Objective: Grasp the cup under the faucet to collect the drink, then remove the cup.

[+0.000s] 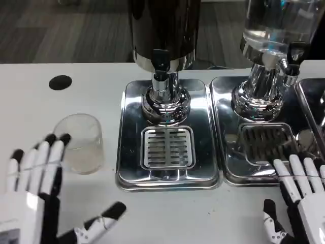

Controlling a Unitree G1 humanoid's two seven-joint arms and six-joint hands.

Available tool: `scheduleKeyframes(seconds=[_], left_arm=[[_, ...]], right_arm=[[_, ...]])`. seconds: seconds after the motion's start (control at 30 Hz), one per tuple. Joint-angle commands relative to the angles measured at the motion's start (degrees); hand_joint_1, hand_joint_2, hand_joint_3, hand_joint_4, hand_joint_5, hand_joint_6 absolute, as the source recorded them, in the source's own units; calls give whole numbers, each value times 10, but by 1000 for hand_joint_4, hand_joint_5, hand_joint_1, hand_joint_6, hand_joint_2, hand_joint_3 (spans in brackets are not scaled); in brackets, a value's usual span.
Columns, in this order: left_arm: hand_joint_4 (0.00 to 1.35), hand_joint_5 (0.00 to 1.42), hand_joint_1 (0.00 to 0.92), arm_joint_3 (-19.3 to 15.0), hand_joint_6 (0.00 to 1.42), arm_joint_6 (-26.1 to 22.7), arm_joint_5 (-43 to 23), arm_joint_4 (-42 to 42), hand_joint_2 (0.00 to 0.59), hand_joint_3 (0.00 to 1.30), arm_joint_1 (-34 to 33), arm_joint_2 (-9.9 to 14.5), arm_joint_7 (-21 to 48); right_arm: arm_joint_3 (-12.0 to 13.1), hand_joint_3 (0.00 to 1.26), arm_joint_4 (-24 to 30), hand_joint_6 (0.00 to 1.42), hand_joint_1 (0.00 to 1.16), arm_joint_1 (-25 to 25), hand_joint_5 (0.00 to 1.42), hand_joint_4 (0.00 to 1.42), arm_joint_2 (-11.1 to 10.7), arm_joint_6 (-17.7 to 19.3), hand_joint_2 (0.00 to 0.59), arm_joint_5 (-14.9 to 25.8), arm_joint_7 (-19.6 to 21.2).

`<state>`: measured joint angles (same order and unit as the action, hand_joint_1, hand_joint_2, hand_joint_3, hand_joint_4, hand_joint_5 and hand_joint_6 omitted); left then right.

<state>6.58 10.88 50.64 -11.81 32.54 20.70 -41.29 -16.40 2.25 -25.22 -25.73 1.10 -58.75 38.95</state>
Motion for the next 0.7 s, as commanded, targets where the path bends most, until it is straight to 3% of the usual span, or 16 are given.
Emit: scheduleKeyframes(seconds=[0.03, 0.23, 0.5, 0.7], left_arm=[[0, 62, 0, -23, 0, -39, -9, -13, 23, 46, -41, -2, 67], [0, 45, 0, -37, 0, -103, -10, 4, 15, 17, -115, 8, 167], [0, 67, 0, -15, 35, -167, -2, 65, 10, 25, -216, -16, 205], [0, 45, 0, -9, 30, -204, -12, 107, 8, 1, -271, 1, 265]], right_arm=[[7, 87, 15, 0, 301, -10, 0, 0, -1, -3, 530, 0, -5], [8, 86, 19, 0, 305, -10, 0, 0, 2, -1, 527, 0, -7], [-1, 95, 13, 0, 321, -3, 0, 0, 7, -1, 511, -5, -12], [2, 95, 14, 0, 323, -7, 0, 0, 11, -2, 507, -2, -10]])
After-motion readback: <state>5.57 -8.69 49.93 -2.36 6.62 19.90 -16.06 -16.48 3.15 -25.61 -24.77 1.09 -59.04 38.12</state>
